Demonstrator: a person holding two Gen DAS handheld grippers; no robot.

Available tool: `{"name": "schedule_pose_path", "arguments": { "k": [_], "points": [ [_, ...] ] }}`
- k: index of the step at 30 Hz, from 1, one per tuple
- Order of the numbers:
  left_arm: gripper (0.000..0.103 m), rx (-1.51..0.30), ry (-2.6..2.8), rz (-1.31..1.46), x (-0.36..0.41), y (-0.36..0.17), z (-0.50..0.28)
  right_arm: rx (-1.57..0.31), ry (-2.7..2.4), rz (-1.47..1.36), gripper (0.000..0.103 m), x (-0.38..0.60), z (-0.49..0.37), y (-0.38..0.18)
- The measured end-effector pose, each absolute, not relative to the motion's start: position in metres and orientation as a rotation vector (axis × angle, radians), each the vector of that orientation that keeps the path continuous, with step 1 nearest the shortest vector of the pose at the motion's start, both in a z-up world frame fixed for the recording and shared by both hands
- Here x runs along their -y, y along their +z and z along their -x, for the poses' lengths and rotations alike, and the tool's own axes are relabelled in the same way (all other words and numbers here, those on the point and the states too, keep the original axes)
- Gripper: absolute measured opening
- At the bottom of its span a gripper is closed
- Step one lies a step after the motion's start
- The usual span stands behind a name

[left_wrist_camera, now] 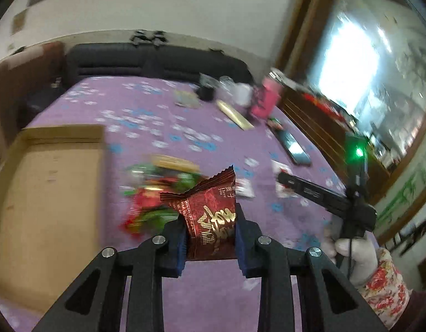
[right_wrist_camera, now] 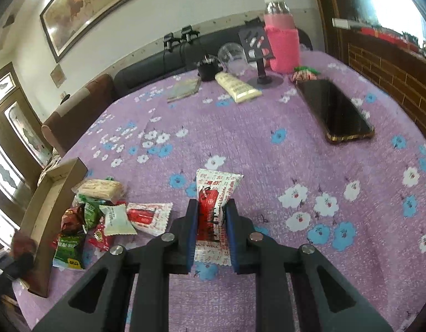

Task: Organize snacks
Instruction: 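Carry both packets over the cardboard tray and open both tools to drop them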

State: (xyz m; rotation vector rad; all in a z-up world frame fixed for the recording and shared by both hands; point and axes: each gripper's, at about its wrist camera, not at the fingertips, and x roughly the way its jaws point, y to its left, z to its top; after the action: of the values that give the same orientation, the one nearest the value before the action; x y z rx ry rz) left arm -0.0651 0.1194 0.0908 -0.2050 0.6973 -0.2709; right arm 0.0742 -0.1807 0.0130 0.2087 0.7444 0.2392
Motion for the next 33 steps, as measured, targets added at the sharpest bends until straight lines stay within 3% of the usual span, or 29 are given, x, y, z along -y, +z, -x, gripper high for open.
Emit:
{"name": "schedule_pose_path", "arguments": {
  "k": [11,22,33],
  "points": [
    [0.029,-0.643,0.064,0.286,-0.263,0.089,0.116,-0.72,0.535,0.008,0.019,0.042,-0.015,0.084],
    [0.029,-0.698,0.157,0.342,-0.327,0.064,0.111,-0.777,0.671,0.324,0.019,-0.136,0.035,0.061],
    [0.03,-0.751,0.132,0.326,-0.328,0.051,0.09,-0.794,0.589,0.442,0.019,-0.173,0.037,0.029]
  ]
}}
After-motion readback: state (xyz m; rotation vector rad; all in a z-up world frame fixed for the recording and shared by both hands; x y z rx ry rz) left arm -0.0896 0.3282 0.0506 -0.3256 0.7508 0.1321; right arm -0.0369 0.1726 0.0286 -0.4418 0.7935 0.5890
